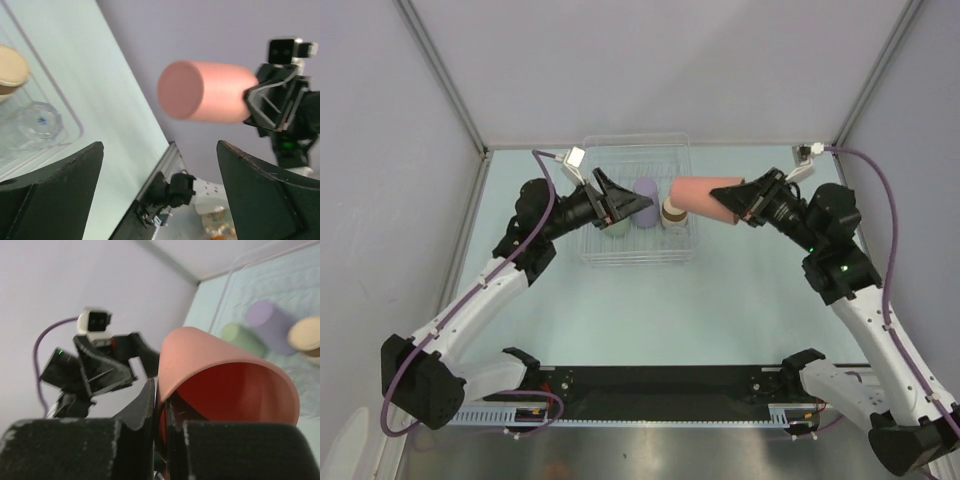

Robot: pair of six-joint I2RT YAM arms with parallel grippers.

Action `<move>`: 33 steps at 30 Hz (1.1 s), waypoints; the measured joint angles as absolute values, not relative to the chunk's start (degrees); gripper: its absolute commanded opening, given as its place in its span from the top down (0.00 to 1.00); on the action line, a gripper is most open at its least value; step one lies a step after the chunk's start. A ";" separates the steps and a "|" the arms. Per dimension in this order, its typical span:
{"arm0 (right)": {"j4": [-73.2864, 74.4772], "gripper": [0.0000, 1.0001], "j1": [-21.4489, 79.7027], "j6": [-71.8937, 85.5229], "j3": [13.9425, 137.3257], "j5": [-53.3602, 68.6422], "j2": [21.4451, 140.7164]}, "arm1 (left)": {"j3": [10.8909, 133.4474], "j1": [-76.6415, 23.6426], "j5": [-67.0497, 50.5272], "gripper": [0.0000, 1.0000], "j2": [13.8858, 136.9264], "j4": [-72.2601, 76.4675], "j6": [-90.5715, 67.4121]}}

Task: Unload the cups from the dish rack

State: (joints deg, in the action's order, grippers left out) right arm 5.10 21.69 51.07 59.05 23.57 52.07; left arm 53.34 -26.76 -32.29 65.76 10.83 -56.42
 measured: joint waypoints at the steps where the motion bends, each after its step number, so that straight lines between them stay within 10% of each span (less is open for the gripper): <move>1: 8.69 1.00 20.49 49.21 61.67 22.11 52.40 | 54.89 -26.76 -30.50 0.00 65.47 7.53 -54.81; 17: 49.76 1.00 13.69 26.02 101.27 -21.15 84.62 | 60.23 -26.76 4.27 0.00 58.83 -35.07 -40.25; 33: 58.11 1.00 -0.12 26.11 112.49 -21.89 112.31 | 58.13 -26.76 10.11 0.00 60.80 -43.03 -35.90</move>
State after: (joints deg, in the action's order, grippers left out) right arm 58.11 -0.12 26.11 112.49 -21.89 112.31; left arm 58.13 -26.76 10.11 60.80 -43.03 -35.90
